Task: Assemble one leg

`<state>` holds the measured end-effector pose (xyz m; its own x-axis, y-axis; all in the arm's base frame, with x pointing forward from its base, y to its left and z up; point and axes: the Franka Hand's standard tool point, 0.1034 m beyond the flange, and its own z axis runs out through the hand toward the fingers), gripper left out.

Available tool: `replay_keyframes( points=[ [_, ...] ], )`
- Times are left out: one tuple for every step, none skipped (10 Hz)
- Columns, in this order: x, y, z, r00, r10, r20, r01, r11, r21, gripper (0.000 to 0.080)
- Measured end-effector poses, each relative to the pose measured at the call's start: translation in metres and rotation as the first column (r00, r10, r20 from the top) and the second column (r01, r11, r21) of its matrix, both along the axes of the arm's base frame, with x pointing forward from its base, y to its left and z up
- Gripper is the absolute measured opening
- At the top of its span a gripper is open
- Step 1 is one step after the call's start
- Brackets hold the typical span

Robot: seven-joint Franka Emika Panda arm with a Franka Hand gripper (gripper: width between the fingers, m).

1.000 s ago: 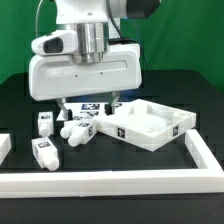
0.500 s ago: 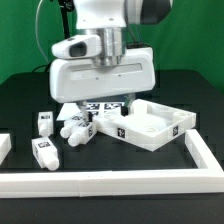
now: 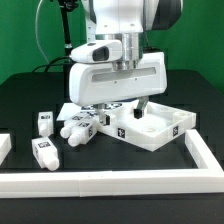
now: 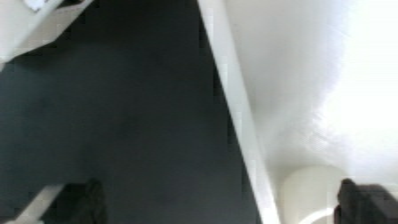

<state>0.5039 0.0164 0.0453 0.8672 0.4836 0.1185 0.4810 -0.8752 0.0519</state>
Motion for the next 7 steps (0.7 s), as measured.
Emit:
replay_keyframes(
  points=[
    [-0.006, 0.008, -0.004, 0.999, -0.03, -0.032, 0.03, 1.0, 0.004, 0.0648],
    [-0.009, 0.017, -0.01, 0.998, -0.031, -0.062, 0.031, 1.0, 0.0, 0.0648],
    [-0.008, 0.023, -0.015, 0.994, -0.027, -0.109, 0.026, 1.0, -0.008, 0.0648],
    [-0.005, 0.024, -0.021, 0.993, -0.024, -0.112, 0.023, 1.0, -0.011, 0.0648],
    [-0.009, 0.023, -0.03, 0.993, -0.025, -0.115, 0.023, 1.0, -0.014, 0.0648],
    [-0.011, 0.022, -0.033, 0.992, -0.026, -0.121, 0.025, 1.0, -0.015, 0.0648],
    [-0.011, 0.013, -0.036, 0.995, -0.019, -0.102, 0.017, 1.0, -0.02, 0.0648]
  ],
)
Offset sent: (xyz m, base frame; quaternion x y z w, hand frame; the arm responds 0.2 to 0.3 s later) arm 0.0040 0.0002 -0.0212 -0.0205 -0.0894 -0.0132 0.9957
